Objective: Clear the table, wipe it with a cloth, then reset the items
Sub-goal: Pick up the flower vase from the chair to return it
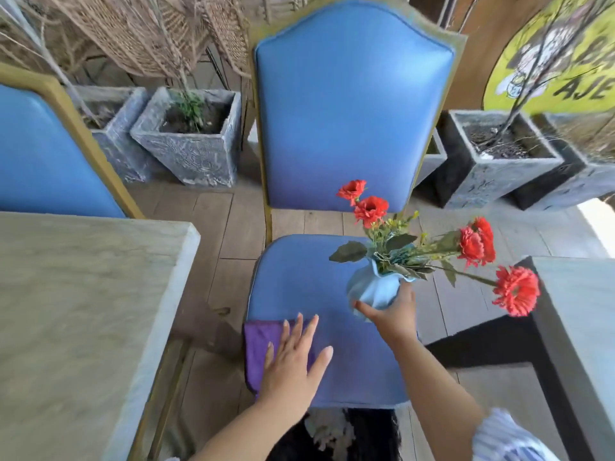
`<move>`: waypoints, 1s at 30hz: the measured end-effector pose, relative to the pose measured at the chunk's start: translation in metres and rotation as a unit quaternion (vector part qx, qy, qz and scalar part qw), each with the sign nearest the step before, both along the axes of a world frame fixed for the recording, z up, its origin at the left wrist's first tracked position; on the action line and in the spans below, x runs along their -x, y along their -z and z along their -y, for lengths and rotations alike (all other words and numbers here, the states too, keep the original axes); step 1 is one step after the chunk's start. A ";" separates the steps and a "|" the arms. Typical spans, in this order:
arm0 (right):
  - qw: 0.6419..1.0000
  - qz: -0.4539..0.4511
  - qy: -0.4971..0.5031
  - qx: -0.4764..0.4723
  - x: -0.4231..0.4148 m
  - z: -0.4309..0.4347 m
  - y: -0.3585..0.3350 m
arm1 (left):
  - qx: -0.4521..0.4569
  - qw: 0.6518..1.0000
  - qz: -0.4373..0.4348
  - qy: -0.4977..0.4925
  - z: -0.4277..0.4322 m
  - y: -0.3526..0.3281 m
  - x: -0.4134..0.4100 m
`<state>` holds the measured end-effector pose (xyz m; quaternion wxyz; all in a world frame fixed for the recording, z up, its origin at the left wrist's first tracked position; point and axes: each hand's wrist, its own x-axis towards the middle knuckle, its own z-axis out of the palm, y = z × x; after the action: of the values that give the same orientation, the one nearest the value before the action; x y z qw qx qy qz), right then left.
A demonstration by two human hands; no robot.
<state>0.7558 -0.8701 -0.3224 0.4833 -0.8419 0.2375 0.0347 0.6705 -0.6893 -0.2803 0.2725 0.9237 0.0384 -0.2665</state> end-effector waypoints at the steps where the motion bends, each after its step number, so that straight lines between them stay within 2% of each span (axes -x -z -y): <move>1: 1.000 -0.005 -0.004 0.002 0.017 -0.001 -0.019 | 0.000 1.000 0.009 0.007 -0.003 -0.015 0.014; 6: 0.998 0.027 -0.036 0.035 0.100 -0.003 -0.109 | -0.015 0.998 0.045 0.030 -0.024 -0.083 0.082; 12: 0.992 0.077 -0.083 0.047 0.206 0.000 -0.174 | -0.044 0.991 0.122 0.042 -0.038 -0.139 0.163; 17: 0.986 0.113 -0.108 0.057 0.319 0.000 -0.201 | -0.040 0.983 0.172 0.044 -0.035 -0.168 0.266; 23: 0.982 0.107 -0.151 0.042 0.467 -0.007 -0.216 | -0.053 0.984 0.165 0.051 -0.043 -0.185 0.413; 30: 0.969 0.120 -0.209 0.050 0.564 -0.062 -0.246 | -0.107 0.977 0.183 0.013 -0.107 -0.228 0.528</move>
<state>0.1921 -0.8078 -0.0759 0.4473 -0.8941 -0.0017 0.0220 0.1429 -0.5821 -0.0522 0.1707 0.9811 0.0046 -0.0905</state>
